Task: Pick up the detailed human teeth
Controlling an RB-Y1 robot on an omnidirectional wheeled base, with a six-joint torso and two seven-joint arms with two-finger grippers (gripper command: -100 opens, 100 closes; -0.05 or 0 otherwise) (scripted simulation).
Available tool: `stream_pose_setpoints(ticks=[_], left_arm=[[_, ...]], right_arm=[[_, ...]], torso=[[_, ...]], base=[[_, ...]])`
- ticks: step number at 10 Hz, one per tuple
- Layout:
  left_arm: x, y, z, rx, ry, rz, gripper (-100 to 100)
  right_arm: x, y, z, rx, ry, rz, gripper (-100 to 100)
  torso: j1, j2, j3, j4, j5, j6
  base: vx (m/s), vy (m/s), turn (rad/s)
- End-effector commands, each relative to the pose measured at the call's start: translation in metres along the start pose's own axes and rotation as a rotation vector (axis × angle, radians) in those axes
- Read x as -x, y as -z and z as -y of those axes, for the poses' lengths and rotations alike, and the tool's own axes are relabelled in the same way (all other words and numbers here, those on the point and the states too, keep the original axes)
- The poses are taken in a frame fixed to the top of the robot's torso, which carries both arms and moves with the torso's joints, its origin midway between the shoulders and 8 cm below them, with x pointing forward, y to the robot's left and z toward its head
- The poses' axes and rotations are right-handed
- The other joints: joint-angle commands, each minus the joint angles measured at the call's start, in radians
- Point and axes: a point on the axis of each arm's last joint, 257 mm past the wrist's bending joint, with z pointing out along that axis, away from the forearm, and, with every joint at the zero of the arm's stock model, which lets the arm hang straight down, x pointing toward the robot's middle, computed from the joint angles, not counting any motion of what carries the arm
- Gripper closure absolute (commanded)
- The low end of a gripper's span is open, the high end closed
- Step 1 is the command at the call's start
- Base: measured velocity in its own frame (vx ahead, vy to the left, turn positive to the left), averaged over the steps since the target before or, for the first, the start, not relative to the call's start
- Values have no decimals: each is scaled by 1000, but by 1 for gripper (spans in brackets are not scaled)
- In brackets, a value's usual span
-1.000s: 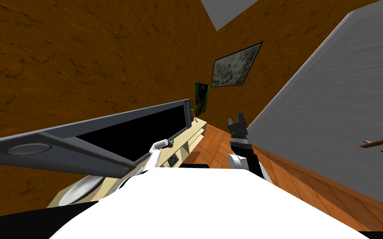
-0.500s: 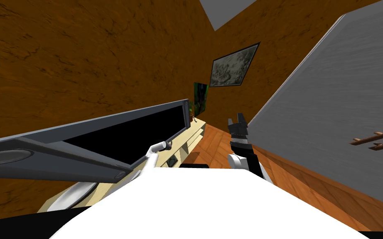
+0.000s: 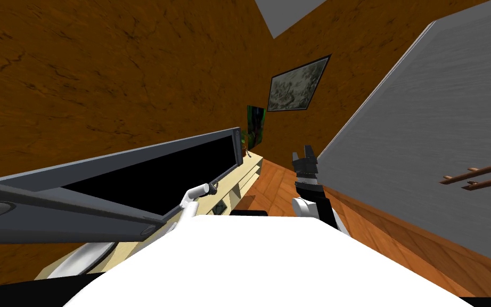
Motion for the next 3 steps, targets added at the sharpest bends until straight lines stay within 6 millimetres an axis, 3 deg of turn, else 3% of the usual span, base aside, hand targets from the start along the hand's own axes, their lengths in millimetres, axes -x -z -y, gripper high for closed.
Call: stream_pose_setpoints(ticks=[1, 2, 3], left_arm=[[-5, 8, 8, -28, -8, -16, 100], [-2, 6, 4, -15, -5, -7, 100], [-3, 7, 5, -18, -5, -9, 0]], right_arm=[[0, 0, 0, 0, 0, 0, 0], [0, 0, 0, 0, 0, 0, 0], [0, 0, 0, 0, 0, 0, 0]], torso=[[0, 0, 0, 0, 0, 0], [0, 1, 1, 1, 0, 0], [0, 1, 1, 0, 0, 1]], base=[[19, -10, 16], [0, 0, 0], [0, 0, 0]])
